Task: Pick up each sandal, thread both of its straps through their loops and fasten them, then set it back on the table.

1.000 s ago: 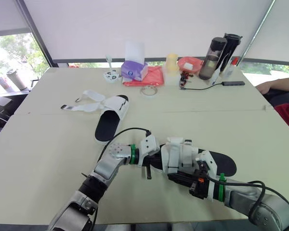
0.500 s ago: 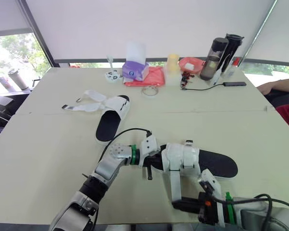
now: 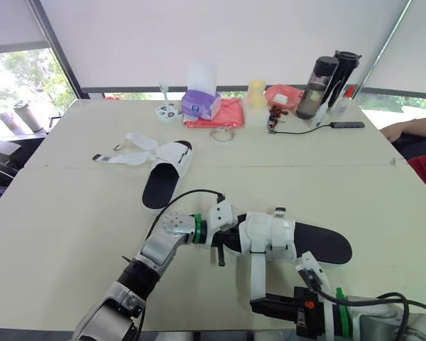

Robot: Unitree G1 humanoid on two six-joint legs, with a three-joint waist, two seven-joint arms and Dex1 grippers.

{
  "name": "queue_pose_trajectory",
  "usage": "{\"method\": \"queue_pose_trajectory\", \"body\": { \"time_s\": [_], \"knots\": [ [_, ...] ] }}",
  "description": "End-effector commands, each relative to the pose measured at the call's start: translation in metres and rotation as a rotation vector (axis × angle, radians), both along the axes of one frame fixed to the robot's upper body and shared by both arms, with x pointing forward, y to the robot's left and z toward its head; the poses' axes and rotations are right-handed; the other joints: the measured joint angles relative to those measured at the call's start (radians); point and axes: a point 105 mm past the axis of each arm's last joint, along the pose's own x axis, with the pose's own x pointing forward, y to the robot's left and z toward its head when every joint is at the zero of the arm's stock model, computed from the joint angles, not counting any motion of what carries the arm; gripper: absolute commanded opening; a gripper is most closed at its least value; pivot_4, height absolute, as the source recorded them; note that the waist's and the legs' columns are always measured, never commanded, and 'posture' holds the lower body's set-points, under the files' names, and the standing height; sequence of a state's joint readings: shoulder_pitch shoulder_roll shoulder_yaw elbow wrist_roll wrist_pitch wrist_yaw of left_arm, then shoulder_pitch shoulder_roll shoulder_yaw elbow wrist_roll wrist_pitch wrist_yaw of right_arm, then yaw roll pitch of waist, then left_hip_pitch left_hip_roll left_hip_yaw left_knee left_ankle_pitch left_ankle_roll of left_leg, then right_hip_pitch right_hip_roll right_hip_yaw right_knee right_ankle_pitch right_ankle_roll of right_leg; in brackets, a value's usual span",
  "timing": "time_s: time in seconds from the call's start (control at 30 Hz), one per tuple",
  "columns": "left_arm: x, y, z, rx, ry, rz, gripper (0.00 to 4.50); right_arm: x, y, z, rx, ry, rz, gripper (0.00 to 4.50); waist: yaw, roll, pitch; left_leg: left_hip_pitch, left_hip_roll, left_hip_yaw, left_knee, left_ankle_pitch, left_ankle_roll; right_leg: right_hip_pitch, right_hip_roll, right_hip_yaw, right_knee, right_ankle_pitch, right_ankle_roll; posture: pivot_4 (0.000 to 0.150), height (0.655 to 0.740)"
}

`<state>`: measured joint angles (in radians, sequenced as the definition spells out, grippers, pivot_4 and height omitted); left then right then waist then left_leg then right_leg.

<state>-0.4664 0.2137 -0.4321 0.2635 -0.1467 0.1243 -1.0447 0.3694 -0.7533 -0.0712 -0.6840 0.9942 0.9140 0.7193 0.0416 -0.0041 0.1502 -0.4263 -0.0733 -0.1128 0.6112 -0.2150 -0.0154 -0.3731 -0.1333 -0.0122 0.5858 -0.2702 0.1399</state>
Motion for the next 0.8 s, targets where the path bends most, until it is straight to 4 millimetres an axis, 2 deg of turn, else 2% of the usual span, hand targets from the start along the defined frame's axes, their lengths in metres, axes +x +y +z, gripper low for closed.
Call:
{"method": "queue_pose_trajectory", "body": {
  "time_s": [0.03,0.17,0.27,0.33,0.47,0.5,0.63,0.8],
  "knots": [
    [-0.004,0.028,-0.057,0.202,0.141,0.076,0.0,-0.003,0.01,0.045,0.145,-0.073,0.076,0.09,0.0,0.0,0.0,0.0,0.0,0.0,0.0,0.0,0.0,0.0,0.0,0.0,0.0,0.0,0.0,0.15,0.74],
    [-0.002,0.027,-0.058,0.205,0.135,0.076,0.0,0.007,0.012,0.084,0.26,-0.137,0.078,0.09,0.001,-0.001,0.001,0.0,0.0,0.0,0.0,0.0,0.0,0.0,0.0,0.0,0.0,0.0,0.0,0.15,0.74],
    [-0.001,0.025,-0.057,0.203,0.131,0.074,0.0,0.022,0.014,0.1,0.336,-0.15,0.046,0.09,0.002,0.0,0.002,-0.001,0.0,0.0,0.0,0.0,0.0,0.0,-0.001,0.0,0.0,0.0,-0.001,0.15,0.74],
    [-0.001,0.024,-0.057,0.202,0.129,0.073,0.0,0.032,0.015,0.104,0.349,-0.147,0.03,0.09,0.004,0.0,0.004,-0.002,-0.001,0.0,0.0,0.0,0.0,-0.001,-0.001,0.0,0.0,0.0,-0.001,0.15,0.74],
    [0.0,0.025,-0.058,0.2,0.127,0.079,0.0,0.073,0.01,0.104,0.341,-0.155,-0.114,0.09,-0.001,-0.001,0.005,-0.002,-0.001,0.0,0.001,0.0,0.0,0.0,-0.001,0.0,0.0,0.001,-0.002,0.15,0.74],
    [0.0,0.025,-0.058,0.201,0.127,0.08,0.0,0.079,0.009,0.102,0.332,-0.154,-0.133,0.09,0.0,-0.001,0.005,-0.001,-0.001,0.0,0.001,0.0,0.0,0.0,-0.001,0.0,0.0,0.001,-0.002,0.15,0.74],
    [0.0,0.028,-0.059,0.202,0.127,0.1,0.0,0.093,0.011,0.102,0.33,-0.149,-0.167,0.09,-0.002,-0.001,0.005,-0.001,-0.001,0.0,0.002,0.0,0.001,0.0,0.0,0.0,0.0,0.002,-0.003,0.15,0.74],
    [0.001,0.029,-0.059,0.197,0.129,0.114,0.0,0.097,0.009,0.102,0.341,-0.141,-0.193,0.09,-0.002,-0.001,0.005,0.0,-0.001,0.0,0.002,0.001,0.001,0.0,0.0,0.0,0.004,0.002,-0.003,0.15,0.74]
  ]
}}
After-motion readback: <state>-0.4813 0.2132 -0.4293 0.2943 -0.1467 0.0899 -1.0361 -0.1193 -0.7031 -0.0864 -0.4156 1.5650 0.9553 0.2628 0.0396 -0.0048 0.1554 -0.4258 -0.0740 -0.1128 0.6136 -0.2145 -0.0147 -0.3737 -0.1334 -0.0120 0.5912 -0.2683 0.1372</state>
